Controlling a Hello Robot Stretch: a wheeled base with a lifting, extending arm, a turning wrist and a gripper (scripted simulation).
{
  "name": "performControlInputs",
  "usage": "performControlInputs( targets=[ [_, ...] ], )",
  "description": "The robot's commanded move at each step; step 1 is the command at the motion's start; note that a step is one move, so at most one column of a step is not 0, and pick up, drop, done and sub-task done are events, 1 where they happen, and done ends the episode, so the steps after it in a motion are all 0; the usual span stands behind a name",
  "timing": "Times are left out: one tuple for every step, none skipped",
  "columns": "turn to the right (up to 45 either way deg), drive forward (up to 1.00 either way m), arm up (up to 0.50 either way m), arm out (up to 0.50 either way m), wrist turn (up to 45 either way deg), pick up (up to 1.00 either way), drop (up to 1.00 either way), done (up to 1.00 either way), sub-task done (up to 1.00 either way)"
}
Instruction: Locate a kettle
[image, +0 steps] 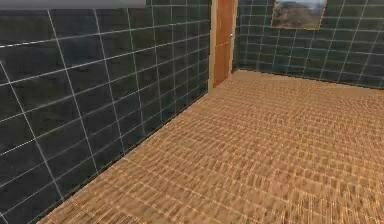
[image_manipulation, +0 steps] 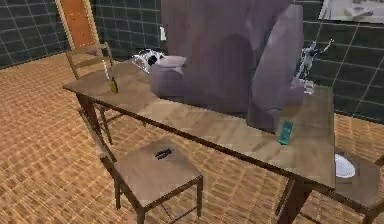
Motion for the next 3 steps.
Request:
performControlInputs(
  targets=[
    [-15.0,0.0,0.0,0.0,0.0,0.0,0.0,0.0,0.0],
    [0.0,0.35,0.0,0.0,0.0,0.0,0.0,0.0,0.0],
    [42.0,0.0,0.0,0.0,0.0,0.0,0.0,0.0,0.0]
  ],
)
